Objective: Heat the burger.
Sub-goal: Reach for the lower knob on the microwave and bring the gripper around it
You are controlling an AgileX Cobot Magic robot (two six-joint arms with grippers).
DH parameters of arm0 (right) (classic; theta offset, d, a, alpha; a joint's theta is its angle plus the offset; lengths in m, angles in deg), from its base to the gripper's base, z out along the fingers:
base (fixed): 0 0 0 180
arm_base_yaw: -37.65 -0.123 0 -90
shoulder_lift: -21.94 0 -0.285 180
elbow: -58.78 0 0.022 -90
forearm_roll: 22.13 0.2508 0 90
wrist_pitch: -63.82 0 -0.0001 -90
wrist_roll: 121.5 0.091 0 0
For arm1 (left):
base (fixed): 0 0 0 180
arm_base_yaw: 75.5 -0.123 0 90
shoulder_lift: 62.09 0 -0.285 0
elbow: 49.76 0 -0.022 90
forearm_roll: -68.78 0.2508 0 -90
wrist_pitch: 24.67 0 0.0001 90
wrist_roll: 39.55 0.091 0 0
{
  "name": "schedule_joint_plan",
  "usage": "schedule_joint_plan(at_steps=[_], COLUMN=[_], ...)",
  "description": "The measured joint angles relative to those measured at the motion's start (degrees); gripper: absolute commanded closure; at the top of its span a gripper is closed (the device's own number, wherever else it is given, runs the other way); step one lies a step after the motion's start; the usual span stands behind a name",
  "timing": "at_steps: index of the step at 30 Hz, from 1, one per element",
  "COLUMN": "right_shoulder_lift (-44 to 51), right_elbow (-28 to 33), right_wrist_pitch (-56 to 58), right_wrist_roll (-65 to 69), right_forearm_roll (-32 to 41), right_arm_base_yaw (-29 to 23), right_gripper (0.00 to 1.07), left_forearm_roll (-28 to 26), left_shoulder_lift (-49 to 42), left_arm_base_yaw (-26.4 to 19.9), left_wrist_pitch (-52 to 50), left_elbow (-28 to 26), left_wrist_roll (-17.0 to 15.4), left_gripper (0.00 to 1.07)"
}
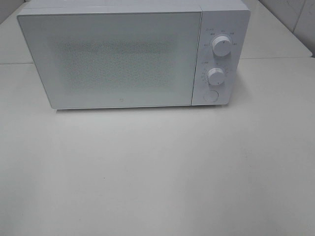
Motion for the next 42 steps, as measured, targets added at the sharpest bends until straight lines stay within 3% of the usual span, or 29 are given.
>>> schedule_joint_plan(at_steps=[18, 42], right_shoulder_lift=[-23.2, -59.8], right_elbow=[0.0, 0.0], right_wrist_pitch=[-17.5, -54.3], right_wrist_roll=[0.0, 0.0], right_forearm_roll=[0.0, 0.0], right_arm_base_yaw=[0.0, 0.0], right_gripper=[0.41, 0.41], left_forearm_roll=[0.0, 0.0], left_shoulder_lift=[0.0, 0.0], left_arm_base_yaw=[0.0, 0.0], left_wrist_pitch=[0.0, -0.1], left_elbow=[0.0, 0.0], left_wrist_roll=[0.0, 0.0], left_gripper=[1.06, 1.06])
